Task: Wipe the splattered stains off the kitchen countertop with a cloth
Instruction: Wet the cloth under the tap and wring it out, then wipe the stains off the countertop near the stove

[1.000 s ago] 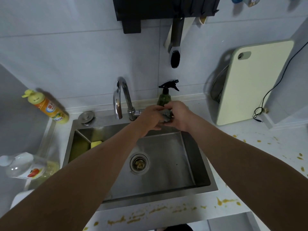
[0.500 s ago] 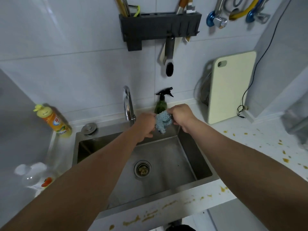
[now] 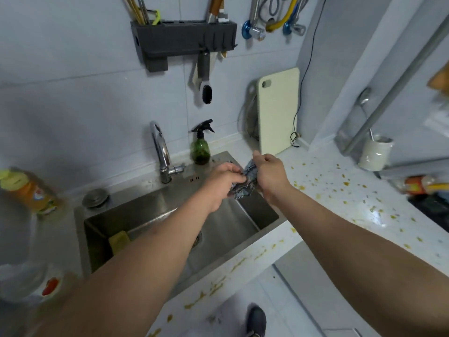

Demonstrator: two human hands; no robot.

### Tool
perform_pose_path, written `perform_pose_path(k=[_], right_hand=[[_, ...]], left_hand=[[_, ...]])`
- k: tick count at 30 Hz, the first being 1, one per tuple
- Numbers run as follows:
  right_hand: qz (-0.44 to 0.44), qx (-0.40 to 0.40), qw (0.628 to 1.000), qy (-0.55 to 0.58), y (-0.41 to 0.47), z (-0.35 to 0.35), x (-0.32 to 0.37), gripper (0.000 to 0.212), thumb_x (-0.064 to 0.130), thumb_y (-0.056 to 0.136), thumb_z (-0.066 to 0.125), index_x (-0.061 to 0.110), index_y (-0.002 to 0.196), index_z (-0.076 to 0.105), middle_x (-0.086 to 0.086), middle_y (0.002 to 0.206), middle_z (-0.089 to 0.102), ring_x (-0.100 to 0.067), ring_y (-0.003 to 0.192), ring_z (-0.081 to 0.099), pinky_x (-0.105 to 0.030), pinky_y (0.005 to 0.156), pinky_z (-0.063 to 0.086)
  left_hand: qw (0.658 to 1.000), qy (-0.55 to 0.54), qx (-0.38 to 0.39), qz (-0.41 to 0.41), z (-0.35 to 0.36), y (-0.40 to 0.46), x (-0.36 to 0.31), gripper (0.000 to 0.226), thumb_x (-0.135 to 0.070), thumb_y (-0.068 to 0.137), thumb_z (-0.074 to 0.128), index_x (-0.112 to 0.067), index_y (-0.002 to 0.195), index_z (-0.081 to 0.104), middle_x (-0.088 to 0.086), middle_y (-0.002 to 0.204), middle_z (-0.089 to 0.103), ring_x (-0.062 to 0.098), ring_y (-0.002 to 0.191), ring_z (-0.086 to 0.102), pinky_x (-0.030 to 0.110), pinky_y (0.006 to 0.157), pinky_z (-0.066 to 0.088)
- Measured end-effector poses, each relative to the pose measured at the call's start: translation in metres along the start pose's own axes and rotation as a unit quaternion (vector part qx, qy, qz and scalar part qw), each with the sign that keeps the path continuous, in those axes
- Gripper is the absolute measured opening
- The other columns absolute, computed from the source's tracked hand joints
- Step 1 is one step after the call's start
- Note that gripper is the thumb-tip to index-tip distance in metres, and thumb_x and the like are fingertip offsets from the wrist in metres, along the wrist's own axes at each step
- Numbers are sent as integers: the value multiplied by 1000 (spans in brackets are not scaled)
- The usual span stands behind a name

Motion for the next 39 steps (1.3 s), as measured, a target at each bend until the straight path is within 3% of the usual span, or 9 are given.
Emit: perform_pose_path(k=[4,8,13,16,18,22,25,32,39], right_hand=[[36,-18,999,-5,-20,-50,1,52,57,86,70,7,74,62,-9,59,60,-22,45,61,-26,41,45],[83,-4,997,11,-41,-96,-1,65,69,67,79,5,78,75,-14,78,75,-30,68,75,-41,60,61],[96,18,995,29,-79,-190,-21,68,73,56,83,14,87,72,-6,67,49,-17,52,37,-29,48,18],[70,-24,995,72,-114,-279,-37,71,66,63,83,7,101,73,-5,68,50,-14,51,33,-29,48,13],[64,-68,993,71,-140,-334,-43,64,59,67,85,6,97,70,-8,69,54,-14,49,35,-26,45,18],[79,-130,988,24,-197,-433,-50,39,32,73,89,12,95,64,-9,79,66,-14,54,50,-25,46,33],[68,-180,981,7,-243,-507,-49,19,16,80,83,20,83,65,-6,80,66,-15,62,55,-26,53,39],[77,-312,947,-9,-306,-605,-69,17,11,77,60,20,72,73,1,74,70,-21,77,65,-35,74,38],[64,-208,976,30,-330,-623,-93,29,7,78,78,2,105,71,-10,100,77,-25,92,74,-35,80,60]], left_hand=[[993,-61,100,-21,55,-3,8,30,-16,89,73,-7,117,67,17,114,74,31,105,70,43,90,55],[973,-28,223,-43,132,-15,16,50,-4,73,79,-1,120,61,24,109,73,42,103,71,55,99,53],[955,33,288,-62,232,-35,13,42,7,69,75,9,111,69,29,108,74,44,99,74,46,87,62],[939,46,331,-77,308,-57,14,29,0,64,71,-2,93,77,24,95,72,37,87,72,44,81,57],[936,61,338,-82,351,-70,17,12,-3,70,70,-10,76,77,19,87,74,33,75,73,37,69,59],[933,92,337,-91,430,-103,36,36,-14,70,75,2,103,74,23,95,78,41,87,77,55,85,62],[939,94,318,-93,490,-134,53,29,-16,80,72,-2,105,72,20,95,78,38,82,77,51,76,63],[934,140,323,-59,570,-181,80,11,-17,92,72,-10,100,69,14,100,75,25,83,71,43,86,60],[904,71,412,-90,636,-247,100,31,-13,88,81,8,108,72,28,103,75,41,93,76,53,84,62]])
Point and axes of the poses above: each hand's wrist, its own y-axis towards the middle knuckle, its own z-axis out of the palm, x = y × z, the point moved 9 cm from there along y, towards the middle knuckle
